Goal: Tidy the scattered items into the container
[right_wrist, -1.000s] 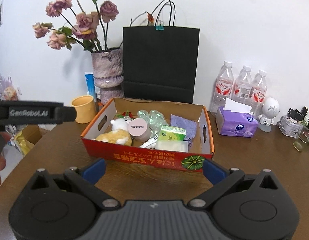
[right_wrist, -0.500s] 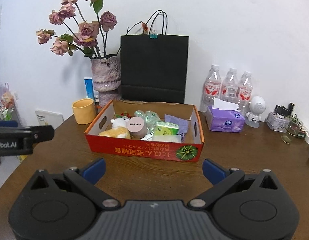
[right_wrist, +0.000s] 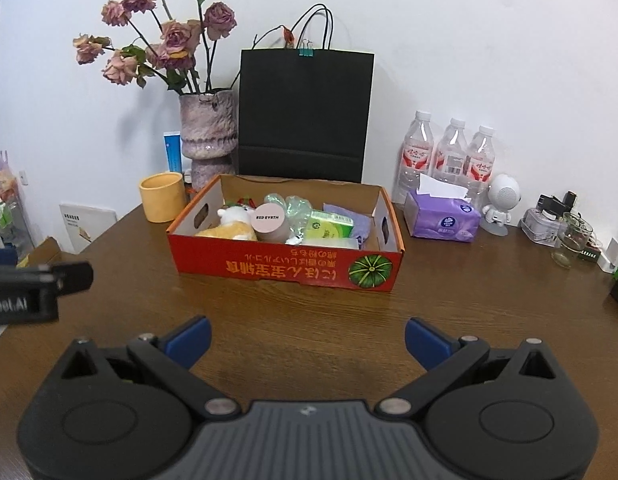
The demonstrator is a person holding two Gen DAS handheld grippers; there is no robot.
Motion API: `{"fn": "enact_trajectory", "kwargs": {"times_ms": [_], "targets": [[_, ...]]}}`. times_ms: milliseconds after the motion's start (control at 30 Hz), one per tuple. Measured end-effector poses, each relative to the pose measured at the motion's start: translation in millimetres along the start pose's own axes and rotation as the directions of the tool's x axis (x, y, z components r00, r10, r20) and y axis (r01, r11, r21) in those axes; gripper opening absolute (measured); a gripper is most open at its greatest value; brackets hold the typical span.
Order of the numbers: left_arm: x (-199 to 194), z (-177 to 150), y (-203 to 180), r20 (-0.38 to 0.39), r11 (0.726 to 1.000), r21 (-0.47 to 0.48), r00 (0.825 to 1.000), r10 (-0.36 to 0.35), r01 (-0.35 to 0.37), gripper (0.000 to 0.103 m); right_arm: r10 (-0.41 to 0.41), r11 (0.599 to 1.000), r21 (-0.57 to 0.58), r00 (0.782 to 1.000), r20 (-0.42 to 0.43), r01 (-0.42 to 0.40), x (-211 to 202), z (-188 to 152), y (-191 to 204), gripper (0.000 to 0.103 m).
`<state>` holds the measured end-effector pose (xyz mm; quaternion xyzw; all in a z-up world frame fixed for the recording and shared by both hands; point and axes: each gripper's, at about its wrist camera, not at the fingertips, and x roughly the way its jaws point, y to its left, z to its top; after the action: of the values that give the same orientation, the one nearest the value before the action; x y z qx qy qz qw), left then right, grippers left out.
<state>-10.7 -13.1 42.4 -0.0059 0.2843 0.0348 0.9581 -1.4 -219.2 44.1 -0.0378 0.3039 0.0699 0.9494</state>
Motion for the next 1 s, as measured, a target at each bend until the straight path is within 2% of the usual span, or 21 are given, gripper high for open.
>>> {"fn": "enact_trajectory", "kwargs": {"times_ms": [200, 367, 667, 1000], "targets": [[-6.5, -17.5, 0.8, -0.012, 0.999, -0.041, 1.000, -0.014, 0.014, 0.103, 0.020, 0.999, 0.039, 1.000, 0.023, -0.020, -14.6, -4.5, -5.9, 0.103], [-13.3, -27.5, -12.6, -0.008, 0.999, 0.019, 1.000, -0.029, 0.029, 0.103, 0.008, 1.000, 0.015, 0.999, 0.033, -0.009, -24.5, -10.5, -1.3, 0.103], [-16.8, -25.9, -16.7, 0.004, 0.999, 0.027, 1.000, -0.027, 0.027, 0.103, -0.002, 1.000, 0.027, 0.999, 0.050, 0.001, -35.0, -15.8, -2.1, 0.103], [-10.6, -27.1, -20.4, -0.007, 1.000, 0.019, 1.000, -0.024, 0.024, 0.103, -0.006, 0.998, 0.058, 0.999, 0.038, 0.004, -28.4, -18.8, -9.2, 0.103]]}}
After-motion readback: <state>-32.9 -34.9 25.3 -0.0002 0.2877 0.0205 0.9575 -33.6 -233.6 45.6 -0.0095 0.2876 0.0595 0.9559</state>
